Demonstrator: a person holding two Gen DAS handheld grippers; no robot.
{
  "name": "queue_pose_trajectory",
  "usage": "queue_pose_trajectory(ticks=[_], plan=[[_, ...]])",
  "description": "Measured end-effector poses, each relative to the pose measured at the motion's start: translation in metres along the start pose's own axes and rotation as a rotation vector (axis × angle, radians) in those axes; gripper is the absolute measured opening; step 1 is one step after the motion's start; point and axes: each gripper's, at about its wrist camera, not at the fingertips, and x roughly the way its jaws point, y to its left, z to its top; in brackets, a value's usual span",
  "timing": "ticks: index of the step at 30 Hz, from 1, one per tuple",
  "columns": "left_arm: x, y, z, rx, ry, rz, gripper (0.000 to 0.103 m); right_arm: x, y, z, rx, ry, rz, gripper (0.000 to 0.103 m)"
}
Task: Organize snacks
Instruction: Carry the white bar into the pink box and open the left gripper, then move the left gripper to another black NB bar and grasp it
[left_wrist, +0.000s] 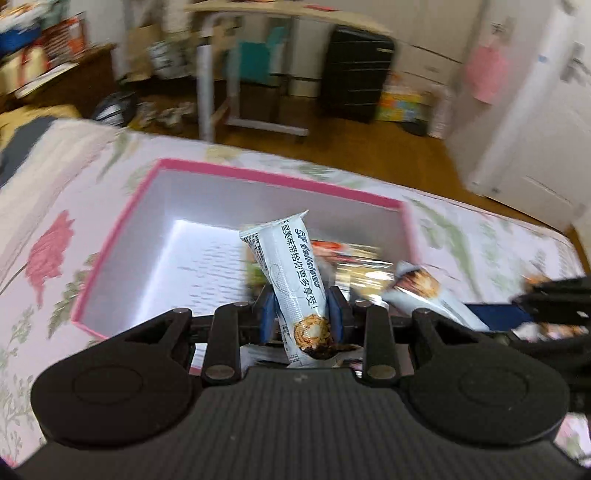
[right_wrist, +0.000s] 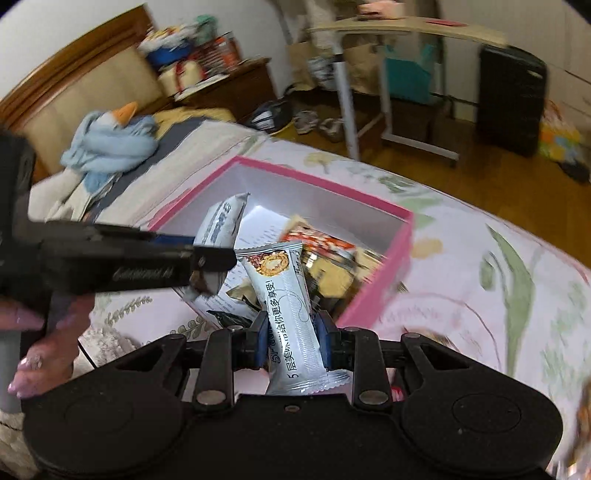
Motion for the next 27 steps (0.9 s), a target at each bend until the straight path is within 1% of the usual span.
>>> queue_pose_trajectory(ticks=[2,5,8,9,10,11,12,15,17,18,20,22,24,27], plan=[[0.014,0.014,0.0,-0.033,0.028,0.024,0.029,0.018,0.007,0.003,-0.07,0.02,0.002,0.032],[0.031,0.031,-0.001,-0.077,0.065,0.013,0.029,0.04,0.016,0.001,-0.163,0.047,-0.002,0.032],[0.044,0.037,-0.005,-0.075,0.067,0.045,0.03,0.055,0.029,-0.001,-0.261,0.046,0.013,0.032],[0.047,0.037,-0.007,-0.074,0.076,0.052,0.035,0.058,0.032,-0.003,-0.294,0.039,0.019,0.033],[0.051,0.037,-0.008,-0.072,0.086,0.052,0.045,0.058,0.032,-0.004,-0.306,0.028,0.024,0.036],[0.053,0.036,-0.01,-0.073,0.098,0.051,0.048,0.059,0.032,-0.003,-0.302,0.016,0.022,0.046],[0.053,0.036,-0.012,-0.07,0.102,0.046,0.05,0.057,0.03,-0.003,-0.285,0.002,0.014,0.049],[0.047,0.033,-0.014,-0.054,0.09,0.024,0.052,0.037,0.023,-0.005,-0.224,-0.053,0.039,0.049],[0.039,0.028,-0.017,-0.045,0.073,0.005,0.053,0.015,0.018,-0.009,-0.185,-0.091,0.022,0.05],[0.034,0.025,-0.018,-0.037,0.068,-0.013,0.053,0.002,0.015,-0.012,-0.169,-0.122,0.012,0.051],[0.023,0.018,-0.02,-0.024,0.054,-0.066,0.053,-0.023,0.008,-0.022,-0.128,-0.178,-0.021,0.056],[0.012,0.007,-0.023,-0.002,0.033,-0.126,0.053,-0.042,-0.002,-0.033,-0.09,-0.206,-0.055,0.056],[0.001,-0.007,-0.027,0.027,0.009,-0.179,0.052,-0.056,-0.011,-0.046,-0.054,-0.205,-0.097,0.056],[-0.012,-0.033,-0.035,0.087,-0.022,-0.252,0.051,-0.064,-0.022,-0.067,-0.025,-0.177,-0.139,0.056]])
